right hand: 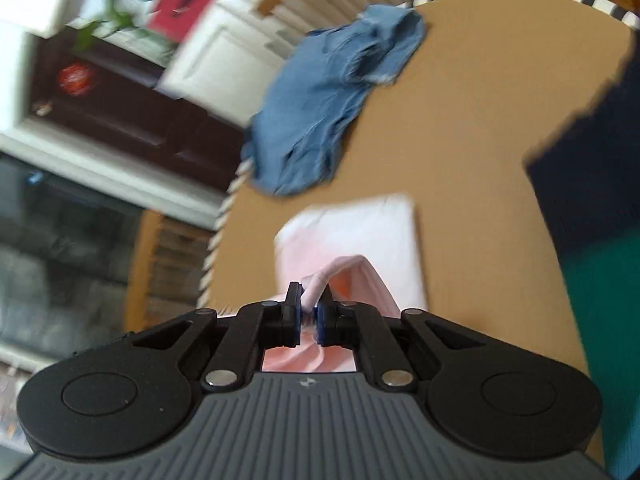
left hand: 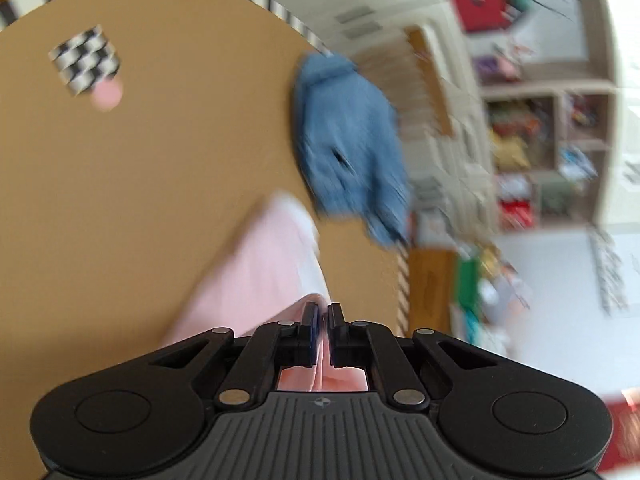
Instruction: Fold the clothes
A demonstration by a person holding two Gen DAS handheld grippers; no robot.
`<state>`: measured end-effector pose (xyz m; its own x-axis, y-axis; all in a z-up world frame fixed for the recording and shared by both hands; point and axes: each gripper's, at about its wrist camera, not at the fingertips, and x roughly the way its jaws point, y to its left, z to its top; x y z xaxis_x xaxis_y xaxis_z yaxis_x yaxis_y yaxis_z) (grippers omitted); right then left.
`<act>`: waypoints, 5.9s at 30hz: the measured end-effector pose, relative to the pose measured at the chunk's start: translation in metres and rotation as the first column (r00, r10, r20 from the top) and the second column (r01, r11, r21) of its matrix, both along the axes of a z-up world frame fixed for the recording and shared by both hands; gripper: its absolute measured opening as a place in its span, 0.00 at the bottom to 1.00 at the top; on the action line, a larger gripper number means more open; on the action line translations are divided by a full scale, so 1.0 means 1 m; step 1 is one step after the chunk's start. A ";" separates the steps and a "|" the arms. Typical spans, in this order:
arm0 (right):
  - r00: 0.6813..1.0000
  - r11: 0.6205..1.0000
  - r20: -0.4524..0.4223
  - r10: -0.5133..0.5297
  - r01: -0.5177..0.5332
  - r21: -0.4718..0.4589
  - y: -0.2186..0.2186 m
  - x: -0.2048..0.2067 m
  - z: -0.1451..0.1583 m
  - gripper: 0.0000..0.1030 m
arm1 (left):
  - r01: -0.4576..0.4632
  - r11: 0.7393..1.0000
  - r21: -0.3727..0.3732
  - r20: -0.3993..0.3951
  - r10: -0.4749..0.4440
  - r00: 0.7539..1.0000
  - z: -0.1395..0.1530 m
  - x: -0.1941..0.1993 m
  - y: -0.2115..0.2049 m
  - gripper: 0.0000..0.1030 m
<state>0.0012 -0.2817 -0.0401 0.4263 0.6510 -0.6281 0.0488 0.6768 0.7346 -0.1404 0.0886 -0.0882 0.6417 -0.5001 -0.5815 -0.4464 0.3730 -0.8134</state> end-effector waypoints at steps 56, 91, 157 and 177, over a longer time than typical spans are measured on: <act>0.900 0.703 0.137 0.415 -0.221 -0.676 0.065 0.071 -0.069 0.40 | 0.257 0.583 0.771 0.020 -0.425 0.905 -0.049 0.178 -0.019 0.63; 0.978 0.978 0.208 -0.018 0.060 -0.198 0.025 -0.248 -0.066 0.49 | 0.361 0.712 0.602 -0.029 -0.433 0.901 -0.011 -0.078 -0.047 0.75; 0.223 0.223 -0.118 -0.968 0.975 0.014 0.167 -0.234 -0.136 0.54 | 0.861 -0.445 0.246 -0.154 -0.895 -0.419 -0.066 0.344 -0.135 0.86; 0.214 0.201 -0.159 -0.964 0.975 0.093 0.179 -0.216 -0.154 0.10 | 0.882 -0.427 0.201 -0.113 -0.904 -0.412 -0.083 0.324 -0.138 0.16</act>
<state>-0.2146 -0.1025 -0.1944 0.7624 -0.1703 -0.6243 0.6277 -0.0397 0.7774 0.1839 -0.0494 -0.1707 -0.5717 -0.3565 -0.7389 0.6997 0.2584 -0.6661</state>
